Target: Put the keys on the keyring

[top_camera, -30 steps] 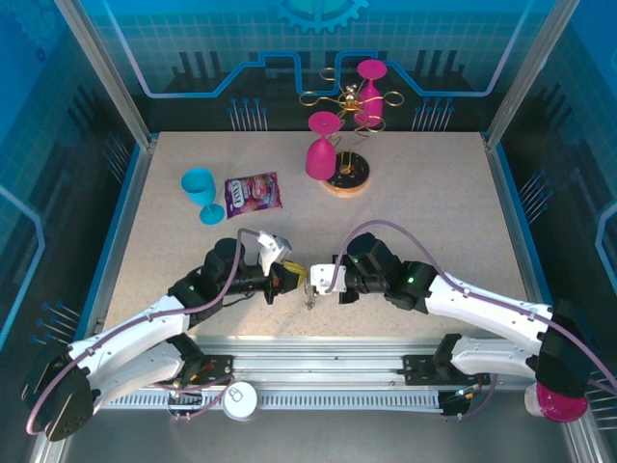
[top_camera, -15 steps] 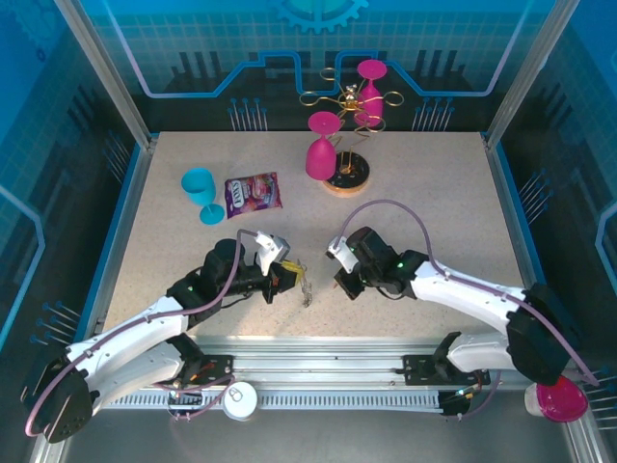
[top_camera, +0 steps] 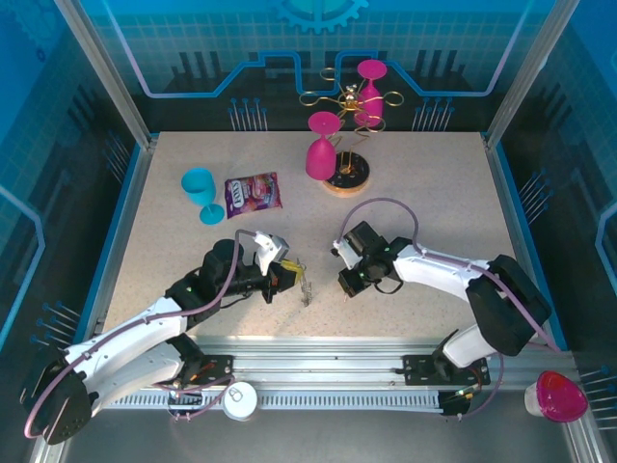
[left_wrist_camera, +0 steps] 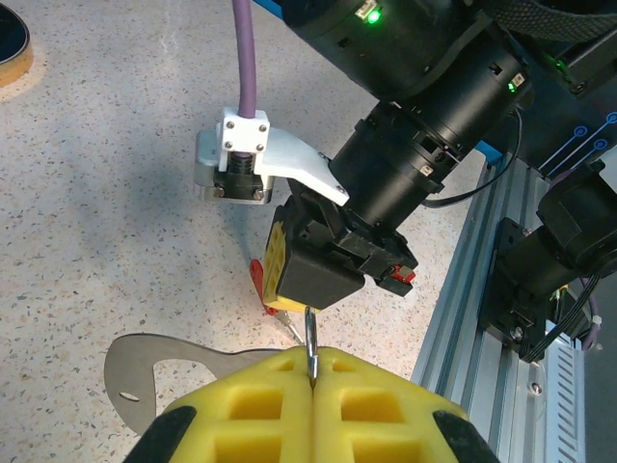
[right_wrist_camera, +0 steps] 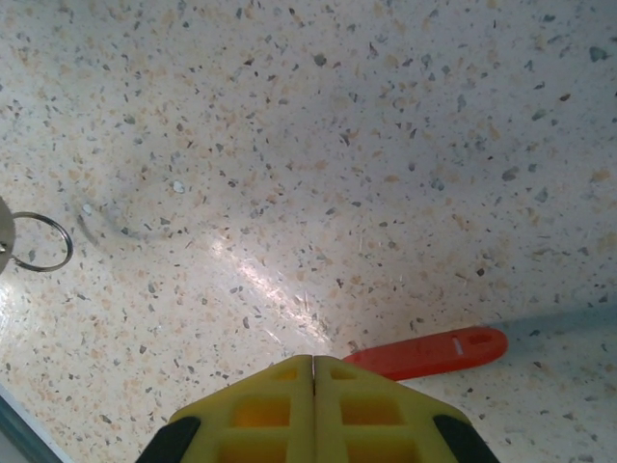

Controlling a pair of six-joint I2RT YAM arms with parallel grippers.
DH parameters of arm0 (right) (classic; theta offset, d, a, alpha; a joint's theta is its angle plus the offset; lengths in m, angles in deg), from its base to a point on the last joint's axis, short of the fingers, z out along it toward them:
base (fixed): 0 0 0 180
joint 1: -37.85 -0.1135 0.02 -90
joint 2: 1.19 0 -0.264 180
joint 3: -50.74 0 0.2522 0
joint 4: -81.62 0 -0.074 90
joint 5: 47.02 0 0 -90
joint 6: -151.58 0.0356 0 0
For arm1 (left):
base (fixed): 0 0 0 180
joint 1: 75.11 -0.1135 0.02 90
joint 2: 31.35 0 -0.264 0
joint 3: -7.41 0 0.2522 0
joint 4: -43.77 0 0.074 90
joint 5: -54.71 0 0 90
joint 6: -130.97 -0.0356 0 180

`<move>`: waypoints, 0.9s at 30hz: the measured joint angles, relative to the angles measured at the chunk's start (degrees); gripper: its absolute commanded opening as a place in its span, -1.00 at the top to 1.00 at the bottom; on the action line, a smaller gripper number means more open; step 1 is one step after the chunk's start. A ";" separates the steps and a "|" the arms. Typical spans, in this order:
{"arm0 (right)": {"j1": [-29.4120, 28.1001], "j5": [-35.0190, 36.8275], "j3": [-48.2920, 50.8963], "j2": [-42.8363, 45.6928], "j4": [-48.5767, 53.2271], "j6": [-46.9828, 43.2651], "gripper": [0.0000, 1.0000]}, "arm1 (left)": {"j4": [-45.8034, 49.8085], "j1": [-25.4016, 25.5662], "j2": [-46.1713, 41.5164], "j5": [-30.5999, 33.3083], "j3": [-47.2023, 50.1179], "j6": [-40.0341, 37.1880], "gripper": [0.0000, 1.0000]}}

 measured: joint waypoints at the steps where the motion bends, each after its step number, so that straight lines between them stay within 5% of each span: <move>1: 0.02 -0.02 -0.17 -0.50 0.00 0.00 1.00 | 0.00 0.00 -0.02 0.00 0.00 0.00 1.00; 8: 0.02 0.24 -0.31 -2.58 1.27 -0.04 0.99 | 0.00 0.00 0.00 0.00 0.00 0.00 1.00; 18: 0.02 1.14 -0.52 -2.84 2.67 0.37 0.47 | -0.02 0.00 0.00 0.00 0.00 0.00 1.00; 27: -0.07 3.93 -1.53 -2.84 4.66 1.09 0.31 | 0.00 0.00 0.00 0.00 0.00 0.00 1.00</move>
